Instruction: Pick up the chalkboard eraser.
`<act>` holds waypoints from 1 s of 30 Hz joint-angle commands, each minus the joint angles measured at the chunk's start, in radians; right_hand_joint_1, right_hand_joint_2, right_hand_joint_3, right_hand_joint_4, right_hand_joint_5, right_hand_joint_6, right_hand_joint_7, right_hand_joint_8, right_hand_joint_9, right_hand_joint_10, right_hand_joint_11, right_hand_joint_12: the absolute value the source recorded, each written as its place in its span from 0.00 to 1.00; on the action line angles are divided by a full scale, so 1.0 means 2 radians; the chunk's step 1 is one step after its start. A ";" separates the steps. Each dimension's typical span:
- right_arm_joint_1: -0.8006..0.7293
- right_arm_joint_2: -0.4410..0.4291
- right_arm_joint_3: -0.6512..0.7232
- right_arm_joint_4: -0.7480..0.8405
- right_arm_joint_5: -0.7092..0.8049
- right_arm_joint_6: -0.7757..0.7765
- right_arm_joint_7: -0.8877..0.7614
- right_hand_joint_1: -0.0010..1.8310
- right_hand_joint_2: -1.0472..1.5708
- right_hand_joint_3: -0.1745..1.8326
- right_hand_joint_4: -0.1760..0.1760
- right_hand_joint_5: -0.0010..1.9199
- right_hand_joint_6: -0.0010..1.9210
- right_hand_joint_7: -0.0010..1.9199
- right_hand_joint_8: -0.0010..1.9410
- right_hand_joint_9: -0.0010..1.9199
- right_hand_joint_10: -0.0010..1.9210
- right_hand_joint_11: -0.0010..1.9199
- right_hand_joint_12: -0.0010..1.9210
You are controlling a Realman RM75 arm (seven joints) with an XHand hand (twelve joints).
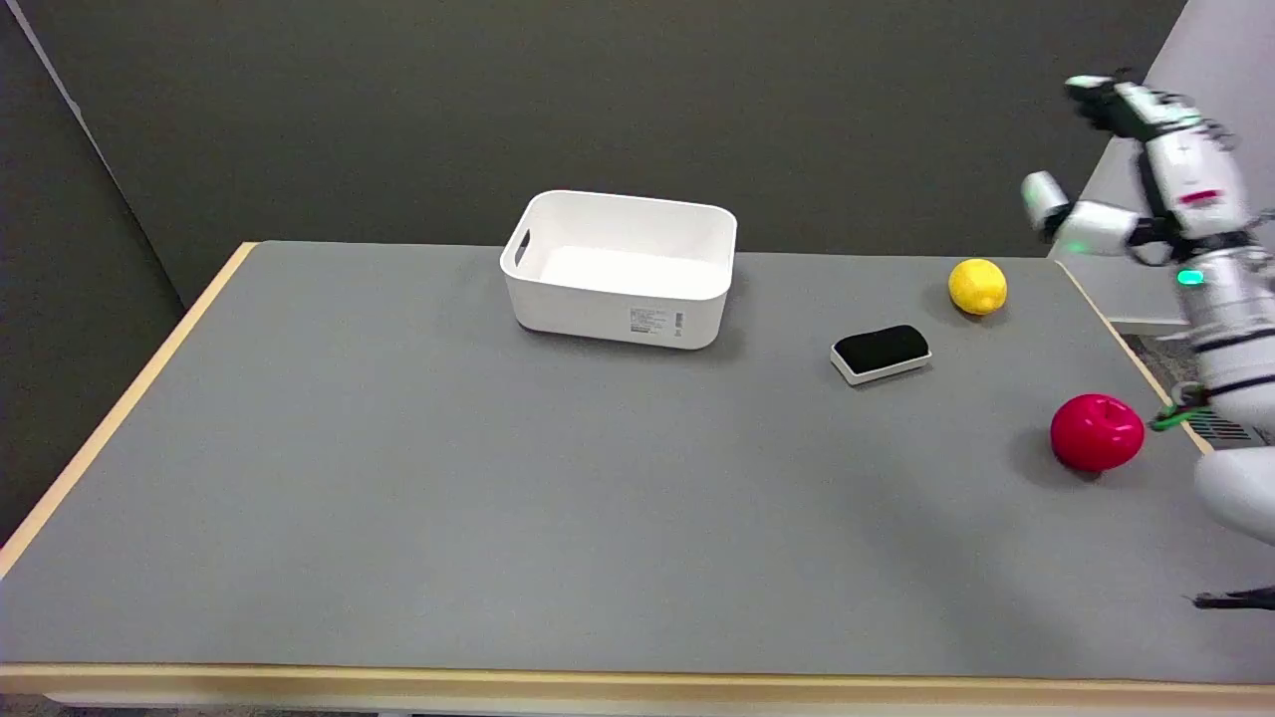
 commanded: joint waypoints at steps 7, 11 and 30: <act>0.186 -0.160 -0.124 0.197 -0.059 -0.472 -0.462 0.29 0.63 0.55 0.59 0.13 0.25 0.20 0.23 0.14 0.41 0.06 0.64; 0.167 -0.104 -0.125 0.211 0.005 -0.517 -0.462 0.28 0.62 0.53 0.60 0.12 0.22 0.19 0.20 0.13 0.40 0.05 0.65; 0.017 -0.006 0.037 0.332 0.076 -0.688 -0.466 0.24 0.61 0.53 0.62 0.06 0.17 0.11 0.16 0.08 0.33 0.01 0.59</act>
